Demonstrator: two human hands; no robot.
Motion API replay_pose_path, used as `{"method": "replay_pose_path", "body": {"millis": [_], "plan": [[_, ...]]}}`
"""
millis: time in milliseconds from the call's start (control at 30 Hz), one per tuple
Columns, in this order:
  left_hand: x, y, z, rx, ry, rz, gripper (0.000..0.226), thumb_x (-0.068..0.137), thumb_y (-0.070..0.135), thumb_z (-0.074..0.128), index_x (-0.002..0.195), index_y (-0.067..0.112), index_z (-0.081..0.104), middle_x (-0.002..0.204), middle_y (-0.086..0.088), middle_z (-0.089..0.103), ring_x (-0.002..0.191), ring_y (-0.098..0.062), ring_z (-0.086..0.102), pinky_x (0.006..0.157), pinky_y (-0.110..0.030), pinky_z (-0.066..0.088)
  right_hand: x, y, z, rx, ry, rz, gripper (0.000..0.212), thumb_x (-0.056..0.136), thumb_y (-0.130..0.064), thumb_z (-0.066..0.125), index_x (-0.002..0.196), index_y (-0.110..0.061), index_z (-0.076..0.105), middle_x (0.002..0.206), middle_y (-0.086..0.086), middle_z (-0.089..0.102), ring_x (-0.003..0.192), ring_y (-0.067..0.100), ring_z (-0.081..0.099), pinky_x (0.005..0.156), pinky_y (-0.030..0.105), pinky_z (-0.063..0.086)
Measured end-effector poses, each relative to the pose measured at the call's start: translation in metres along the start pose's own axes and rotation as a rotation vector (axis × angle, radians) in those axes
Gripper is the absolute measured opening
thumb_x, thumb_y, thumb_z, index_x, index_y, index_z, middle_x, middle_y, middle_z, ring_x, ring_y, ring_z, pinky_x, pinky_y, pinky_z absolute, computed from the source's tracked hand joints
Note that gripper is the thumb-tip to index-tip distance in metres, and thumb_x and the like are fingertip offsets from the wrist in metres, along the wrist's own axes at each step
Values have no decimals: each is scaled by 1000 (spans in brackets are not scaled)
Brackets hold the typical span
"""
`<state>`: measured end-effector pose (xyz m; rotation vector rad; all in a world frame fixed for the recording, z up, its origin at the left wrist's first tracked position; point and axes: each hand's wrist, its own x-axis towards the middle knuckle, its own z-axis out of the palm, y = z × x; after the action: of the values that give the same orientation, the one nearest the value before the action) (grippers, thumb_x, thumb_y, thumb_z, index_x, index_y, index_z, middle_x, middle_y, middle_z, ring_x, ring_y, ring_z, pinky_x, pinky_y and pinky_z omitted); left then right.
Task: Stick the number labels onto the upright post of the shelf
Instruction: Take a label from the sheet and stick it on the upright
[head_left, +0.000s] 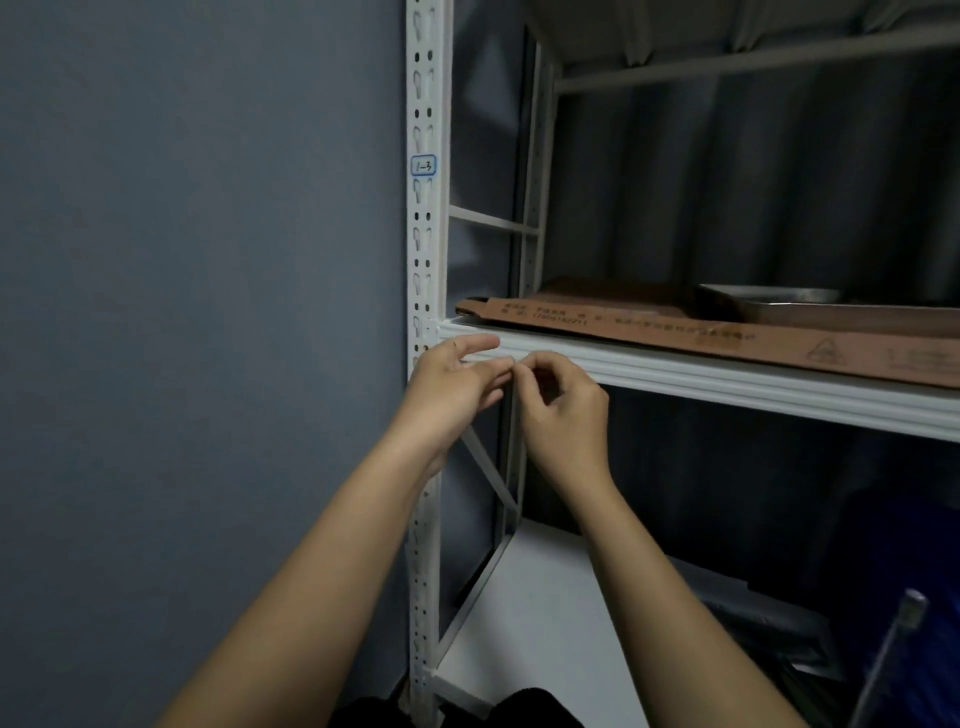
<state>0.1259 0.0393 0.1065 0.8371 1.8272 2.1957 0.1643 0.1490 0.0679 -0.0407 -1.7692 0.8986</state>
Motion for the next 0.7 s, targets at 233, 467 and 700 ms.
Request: {"method": "replay_pose_path", "body": {"millis": [233, 467, 700], "plan": [[38, 5, 47, 111, 62, 174, 17, 92, 10, 58, 98, 24, 64, 97, 8, 70, 97, -3, 64, 91, -28, 50, 48, 13, -33, 361, 95, 303, 13, 87, -2, 66, 81, -13, 71, 81, 5, 72, 83, 18, 70, 84, 36, 58], [82, 23, 100, 229, 4, 290, 27, 94, 8, 49, 88, 32, 59, 99, 8, 68, 100, -9, 62, 92, -34, 51, 119, 27, -79, 211, 162, 303, 18, 78, -7, 76, 71, -23, 70, 80, 2, 73, 85, 18, 71, 83, 38, 58], [124, 30, 159, 355, -65, 315, 25, 92, 5, 46, 88, 25, 62, 98, 4, 69, 97, -11, 62, 84, -23, 47, 178, 47, -128, -68, 239, 316, 15, 74, -13, 81, 79, -14, 67, 72, -4, 65, 68, 6, 61, 69, 22, 52]]}}
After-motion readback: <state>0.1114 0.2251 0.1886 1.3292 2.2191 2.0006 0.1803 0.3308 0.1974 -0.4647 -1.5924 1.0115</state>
